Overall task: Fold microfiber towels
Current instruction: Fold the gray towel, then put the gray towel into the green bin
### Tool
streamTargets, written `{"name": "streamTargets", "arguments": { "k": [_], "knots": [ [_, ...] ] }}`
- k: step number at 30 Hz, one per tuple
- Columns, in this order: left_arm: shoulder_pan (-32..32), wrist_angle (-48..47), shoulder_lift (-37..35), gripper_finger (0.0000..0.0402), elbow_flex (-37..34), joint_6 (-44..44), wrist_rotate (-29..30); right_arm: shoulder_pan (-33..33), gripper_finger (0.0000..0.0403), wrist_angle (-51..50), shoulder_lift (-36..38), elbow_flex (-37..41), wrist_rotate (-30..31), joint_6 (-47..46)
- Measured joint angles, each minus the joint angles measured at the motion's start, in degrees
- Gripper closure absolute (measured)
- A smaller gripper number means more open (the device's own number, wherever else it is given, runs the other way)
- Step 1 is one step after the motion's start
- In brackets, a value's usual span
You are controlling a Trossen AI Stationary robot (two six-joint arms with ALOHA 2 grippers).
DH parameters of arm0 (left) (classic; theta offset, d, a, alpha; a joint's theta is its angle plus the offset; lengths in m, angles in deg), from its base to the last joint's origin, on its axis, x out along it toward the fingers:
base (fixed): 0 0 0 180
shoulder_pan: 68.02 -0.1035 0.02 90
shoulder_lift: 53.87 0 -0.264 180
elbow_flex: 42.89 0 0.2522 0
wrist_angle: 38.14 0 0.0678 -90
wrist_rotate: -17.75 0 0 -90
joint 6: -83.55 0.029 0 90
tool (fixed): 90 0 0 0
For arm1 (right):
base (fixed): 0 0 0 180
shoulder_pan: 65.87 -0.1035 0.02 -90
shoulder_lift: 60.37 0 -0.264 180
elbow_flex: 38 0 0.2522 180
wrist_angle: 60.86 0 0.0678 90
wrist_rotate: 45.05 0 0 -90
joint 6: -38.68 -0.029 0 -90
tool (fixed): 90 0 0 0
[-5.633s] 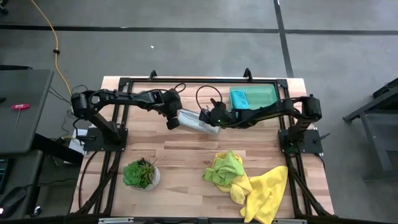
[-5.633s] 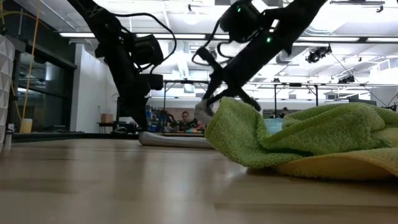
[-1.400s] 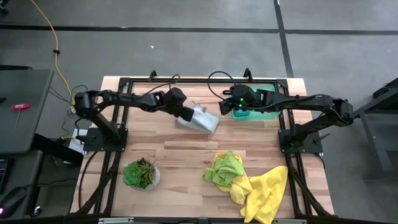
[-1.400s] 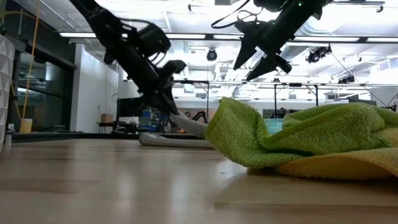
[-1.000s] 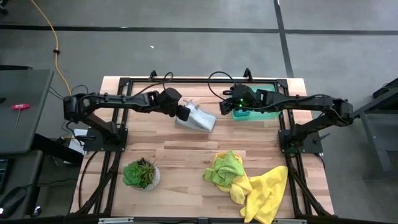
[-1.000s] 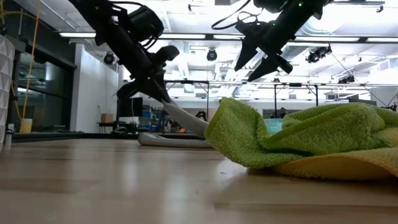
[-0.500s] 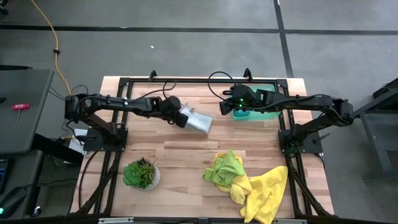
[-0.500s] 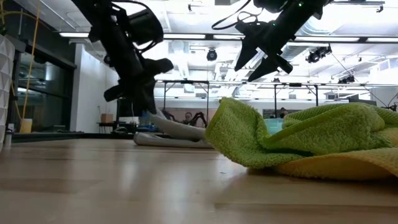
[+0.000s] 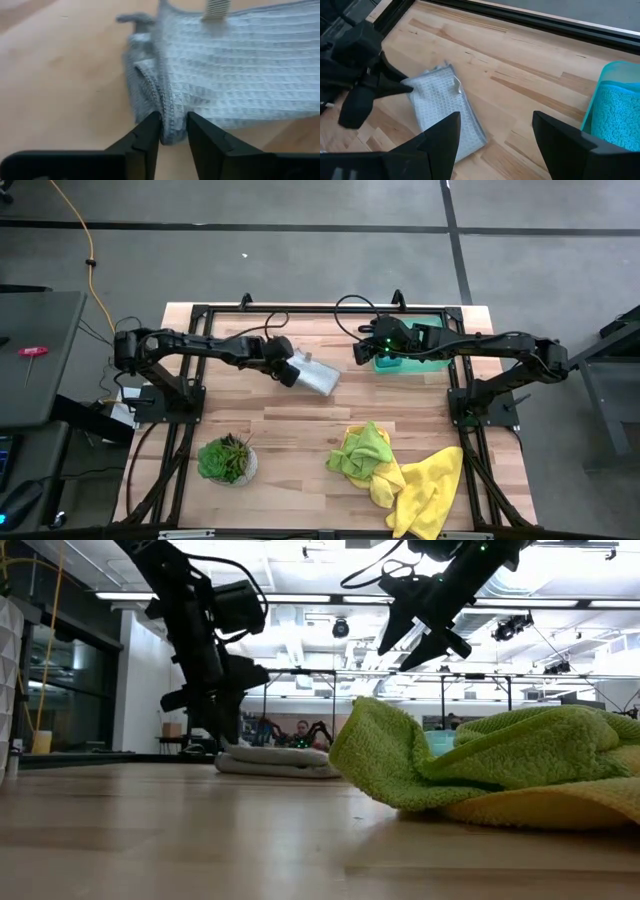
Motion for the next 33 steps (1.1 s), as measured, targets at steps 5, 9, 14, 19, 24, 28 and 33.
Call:
{"name": "streamTargets", "arguments": {
  "k": [5,9,14,19,24,28,33],
  "knots": [
    [-3.1,-4.1,-2.4,0.0271,0.0,4.1,0.0,0.0,0.0163,0.0,0.0,0.0,0.0,-0.3],
    [-5.9,-5.7,-6.0,0.0245,0.0,8.8,-1.0,0.0,0.0163,0.0,0.0,0.0,-1.7,-4.1],
    [-10.6,-4.8,-11.8,0.0228,0.0,13.4,-0.9,-0.8,0.0163,-1.9,-2.0,0.0,-9.0,-17.1],
    [-15.5,-1.3,-14.5,0.0227,0.0,15.5,-5.2,-5.8,0.0163,-0.1,-9.6,0.0,-10.1,-28.2],
    [-17.7,-0.3,-14.6,0.0227,0.0,14.8,-10.3,-10.5,0.0163,6.3,-18.8,0.0,-8.1,-37.2],
    [-18.0,-0.3,-14.4,0.0227,0.0,14.0,-10.0,-12.3,0.0163,11.1,-24.6,0.0,-0.9,-46.5],
    [-18.0,0.4,-14.4,0.0227,0.0,14.7,-12.4,-11.6,0.0163,23.6,-30.1,0.0,-0.1,-52.4]
  ]
}}
